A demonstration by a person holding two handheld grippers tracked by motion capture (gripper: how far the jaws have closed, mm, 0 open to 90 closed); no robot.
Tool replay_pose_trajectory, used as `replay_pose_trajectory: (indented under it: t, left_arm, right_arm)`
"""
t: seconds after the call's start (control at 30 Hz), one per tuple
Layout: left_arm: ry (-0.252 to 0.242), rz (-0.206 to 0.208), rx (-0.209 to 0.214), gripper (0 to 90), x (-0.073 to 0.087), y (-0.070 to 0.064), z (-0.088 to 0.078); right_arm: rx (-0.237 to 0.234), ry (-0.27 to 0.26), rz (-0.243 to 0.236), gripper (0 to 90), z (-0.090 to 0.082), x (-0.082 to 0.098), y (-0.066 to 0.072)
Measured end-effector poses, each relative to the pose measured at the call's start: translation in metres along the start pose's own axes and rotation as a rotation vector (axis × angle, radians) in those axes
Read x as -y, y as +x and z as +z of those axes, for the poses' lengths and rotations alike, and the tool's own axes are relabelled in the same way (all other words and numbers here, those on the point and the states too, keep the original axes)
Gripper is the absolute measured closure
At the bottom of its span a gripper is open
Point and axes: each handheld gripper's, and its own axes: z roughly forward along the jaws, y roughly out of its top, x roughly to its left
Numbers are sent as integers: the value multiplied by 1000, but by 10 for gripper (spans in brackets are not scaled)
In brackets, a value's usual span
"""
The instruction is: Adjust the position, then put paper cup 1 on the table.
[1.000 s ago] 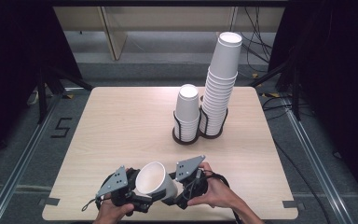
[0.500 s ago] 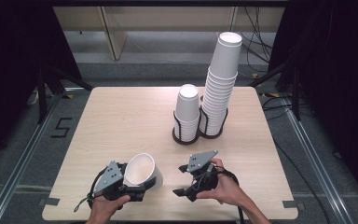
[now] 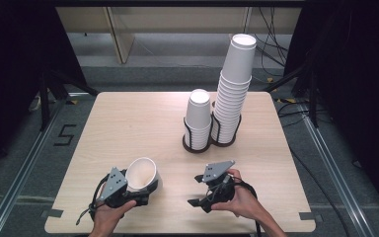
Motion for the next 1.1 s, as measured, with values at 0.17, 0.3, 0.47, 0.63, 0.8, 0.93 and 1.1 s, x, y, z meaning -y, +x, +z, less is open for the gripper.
replay_pose_trajectory:
  t: [0.17,0.3,0.47,0.63,0.8,0.93,1.1]
  left_arm:
    - [20,8,-30,136,0,2,-1]
    - [21,10,-42,136,0,3,-1]
    - [26,7,-52,136,1,5,1]
    - [29,6,-72,136,0,8,5]
    - [21,-3,-94,136,-2,13,10]
    - [17,-11,-115,136,-6,22,14]
    - [15,-25,-153,136,-11,37,24]
  right_arm:
    - [12,-5,15,200,-1,3,-2]
    - [13,-13,20,200,-4,3,-3]
    - [17,-9,19,200,-5,4,-4]
    - [19,-4,24,199,-4,6,-6]
    - [27,-14,34,199,-7,7,-8]
    - [31,-23,35,199,-9,8,-9]
    - [42,-21,45,198,-13,11,-10]
